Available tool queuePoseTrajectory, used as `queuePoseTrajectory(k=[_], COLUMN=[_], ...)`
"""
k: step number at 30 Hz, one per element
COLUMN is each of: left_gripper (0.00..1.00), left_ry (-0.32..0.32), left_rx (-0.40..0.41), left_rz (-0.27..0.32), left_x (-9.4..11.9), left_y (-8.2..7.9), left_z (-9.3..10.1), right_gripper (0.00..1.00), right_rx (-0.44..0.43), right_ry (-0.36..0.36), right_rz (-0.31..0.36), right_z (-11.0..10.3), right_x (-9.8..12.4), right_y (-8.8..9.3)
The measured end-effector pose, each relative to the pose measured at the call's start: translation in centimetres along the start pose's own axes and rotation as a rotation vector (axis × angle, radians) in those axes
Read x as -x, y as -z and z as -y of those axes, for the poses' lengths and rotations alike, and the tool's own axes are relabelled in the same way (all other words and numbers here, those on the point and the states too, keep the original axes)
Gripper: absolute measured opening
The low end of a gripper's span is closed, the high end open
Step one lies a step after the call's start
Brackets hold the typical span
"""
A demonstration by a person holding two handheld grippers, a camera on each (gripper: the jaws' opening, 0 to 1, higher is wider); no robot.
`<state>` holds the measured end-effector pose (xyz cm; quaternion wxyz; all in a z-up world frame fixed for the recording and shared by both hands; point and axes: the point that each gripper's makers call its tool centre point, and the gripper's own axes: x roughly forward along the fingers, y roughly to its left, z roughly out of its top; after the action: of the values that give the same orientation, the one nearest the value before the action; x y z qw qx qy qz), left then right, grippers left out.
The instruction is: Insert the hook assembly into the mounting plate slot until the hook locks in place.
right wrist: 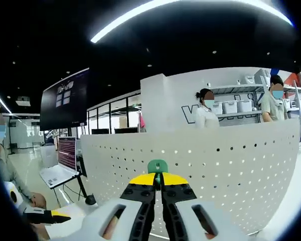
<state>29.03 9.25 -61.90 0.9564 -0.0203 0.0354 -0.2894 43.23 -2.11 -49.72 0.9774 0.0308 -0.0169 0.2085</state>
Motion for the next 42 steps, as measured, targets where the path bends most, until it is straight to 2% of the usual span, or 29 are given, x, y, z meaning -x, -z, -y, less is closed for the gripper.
queuePoseTrajectory(k=[10,15,22,32,42], left_gripper=[0.86,0.86,0.85,0.84,0.83], left_ry=[-0.018,-0.021,-0.032,-0.032,-0.034], left_rx=[-0.009,-0.004,0.012,0.032,0.040], left_rz=[0.026,0.033,0.035,0.030,0.006], left_x=[0.5,0.6,0.7,0.8,0.7], left_y=[-0.2,-0.2,0.0,0.3,0.8], left_z=[-0.1,-0.2,-0.7,-0.8,-0.8], right_gripper=[0.01,0.01,0.01,0.01,0.01], right_rx=[-0.011,-0.007,0.020,0.015,0.022], right_ry=[0.061,0.102,0.128,0.147,0.152], right_rz=[0.023,0.060,0.068,0.101,0.098], right_z=[1.0,2.0,2.4,2.6,3.3], right_x=[-1.7,-2.4,-3.4,-4.6,-5.7], right_y=[-0.7,-1.2,-1.0,-0.9,-0.2])
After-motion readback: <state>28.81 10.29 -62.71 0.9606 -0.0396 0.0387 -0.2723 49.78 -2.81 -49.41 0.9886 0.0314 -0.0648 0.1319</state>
